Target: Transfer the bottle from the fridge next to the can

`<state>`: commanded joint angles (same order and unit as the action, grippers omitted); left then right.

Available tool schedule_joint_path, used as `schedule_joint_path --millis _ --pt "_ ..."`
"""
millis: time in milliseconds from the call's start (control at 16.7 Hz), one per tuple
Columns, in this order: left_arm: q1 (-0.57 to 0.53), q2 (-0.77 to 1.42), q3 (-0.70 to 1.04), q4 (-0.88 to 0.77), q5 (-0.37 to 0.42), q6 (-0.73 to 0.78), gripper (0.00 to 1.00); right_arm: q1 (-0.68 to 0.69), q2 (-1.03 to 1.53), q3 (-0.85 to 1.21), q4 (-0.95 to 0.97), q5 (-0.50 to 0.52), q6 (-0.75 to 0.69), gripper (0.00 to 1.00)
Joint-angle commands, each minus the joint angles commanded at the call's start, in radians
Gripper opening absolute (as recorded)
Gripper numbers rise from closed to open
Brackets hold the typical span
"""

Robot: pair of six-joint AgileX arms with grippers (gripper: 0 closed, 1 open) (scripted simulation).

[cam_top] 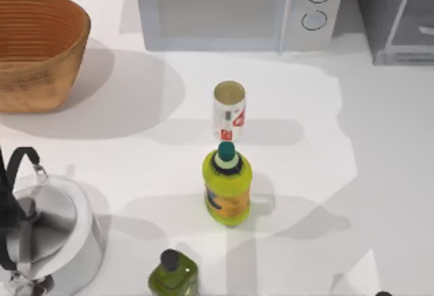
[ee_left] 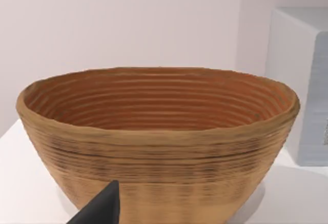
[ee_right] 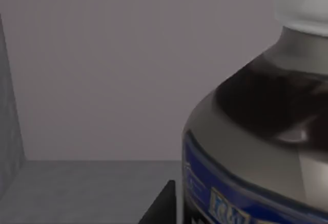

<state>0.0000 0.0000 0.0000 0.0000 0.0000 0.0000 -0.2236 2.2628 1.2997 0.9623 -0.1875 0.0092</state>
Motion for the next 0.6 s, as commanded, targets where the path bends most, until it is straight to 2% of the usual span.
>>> schedule_joint_path --millis 300,600 --pt "0.000 0.000 0.000 0.000 0.000 0.000 1.00 -0.003 -0.005 0.001 -0.003 0.000 0.002 0.00" --pt "0.000 0.000 0.000 0.000 0.000 0.000 1.00 -0.003 -0.083 0.031 -0.117 -0.002 0.004 0.00"
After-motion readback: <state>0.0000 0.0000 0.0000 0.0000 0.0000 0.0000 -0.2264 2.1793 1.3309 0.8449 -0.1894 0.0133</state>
